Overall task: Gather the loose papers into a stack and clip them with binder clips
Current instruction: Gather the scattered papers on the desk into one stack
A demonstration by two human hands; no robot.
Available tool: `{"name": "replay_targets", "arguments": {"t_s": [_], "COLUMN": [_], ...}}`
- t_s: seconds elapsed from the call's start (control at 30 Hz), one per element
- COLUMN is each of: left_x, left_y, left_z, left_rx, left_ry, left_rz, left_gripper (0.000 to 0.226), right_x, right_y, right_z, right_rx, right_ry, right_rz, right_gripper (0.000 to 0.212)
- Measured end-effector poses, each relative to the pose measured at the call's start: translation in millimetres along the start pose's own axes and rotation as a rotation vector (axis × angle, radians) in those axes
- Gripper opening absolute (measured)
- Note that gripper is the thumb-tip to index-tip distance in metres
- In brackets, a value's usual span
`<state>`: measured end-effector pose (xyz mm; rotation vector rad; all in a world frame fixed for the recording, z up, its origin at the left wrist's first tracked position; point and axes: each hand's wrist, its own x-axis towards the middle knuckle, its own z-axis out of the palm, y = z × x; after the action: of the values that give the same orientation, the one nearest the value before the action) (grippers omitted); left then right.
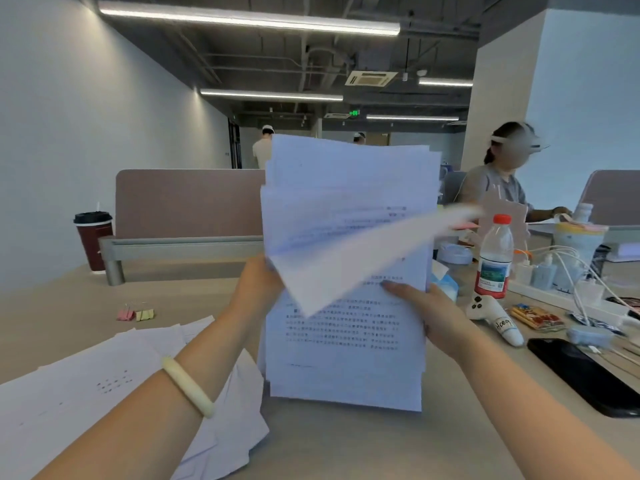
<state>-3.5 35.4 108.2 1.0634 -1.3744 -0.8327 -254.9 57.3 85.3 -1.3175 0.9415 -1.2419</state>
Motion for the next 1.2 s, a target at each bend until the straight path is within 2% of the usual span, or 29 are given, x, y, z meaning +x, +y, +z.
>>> {"name": "replay_targets", "arguments": {"t_s": [0.03,0.1,0.23,0.37,0.47,0.53,0.57,0.63,0.73,0.8,0.87,0.97,1.07,1.13,1.2], "left_x": [0.5,-2.5,-6.3,-6.8,-10.5,-11.6,-11.0,-9.1,-4.7,-6.7,-11.1,-17.0,-25.1,-27.1,-23.9], "left_y": [1.7,-2.1,-24.8,-34.9,-38.7,-36.0,-32.5,-21.0,-2.4,3.4,-1.2,-16.5,-27.6,-25.6,-12.9], "left_z": [0.1,0.5,-1.3,-5.0,-7.9,-6.2,-5.3,-3.9,-2.7,-3.8,-6.2,-10.3,1.3,9.3,10.4], "left_rx": [-0.026,-0.096,-0.076,-0.321,-0.437,-0.416,-0.382,-0.317,-0.218,-0.170,-0.109,-0.126,-0.168,-0.160,-0.146], "left_ry": [-0.025,-0.105,-0.206,-0.328,-0.417,-0.371,-0.307,-0.147,0.008,-0.001,-0.064,-0.073,0.000,0.076,0.096], "left_rz": [-0.008,-0.086,-0.136,-0.252,-0.277,-0.232,-0.192,-0.077,0.086,0.134,0.108,0.052,0.018,0.053,0.111], "left_gripper": [0.010,0.022,0.040,0.041,0.056,0.070,0.062,0.029,0.016,0.015,0.015,0.022,0.016,0.016,0.020], "right_x": [2.6,2.9,0.9,-0.9,-0.9,0.0,0.8,2.7,8.5,10.7,10.3,8.3,8.1,8.7,10.7], "right_y": [-0.8,-1.4,2.1,-5.1,-10.3,-11.0,-11.3,-13.9,-18.4,-18.7,-16.3,-8.2,2.3,1.2,-11.0], "right_z": [-2.0,-0.1,4.1,2.6,0.8,0.8,1.3,4.7,10.6,14.8,17.1,15.9,23.1,30.9,34.5], "right_rx": [0.018,-0.023,-0.018,0.004,0.017,-0.004,-0.011,-0.024,-0.012,-0.033,-0.105,-0.187,-0.147,-0.135,-0.116], "right_ry": [-0.033,-0.064,-0.039,-0.091,-0.130,-0.114,-0.095,-0.042,0.026,0.032,0.024,0.053,0.177,0.275,0.303], "right_rz": [0.009,0.039,0.069,0.053,0.069,0.066,0.057,0.023,-0.040,-0.064,-0.087,-0.128,-0.152,-0.170,-0.244], "right_gripper": [0.035,0.032,0.028,0.030,0.030,0.029,0.028,0.030,0.025,0.027,0.027,0.026,0.027,0.025,0.024]}}
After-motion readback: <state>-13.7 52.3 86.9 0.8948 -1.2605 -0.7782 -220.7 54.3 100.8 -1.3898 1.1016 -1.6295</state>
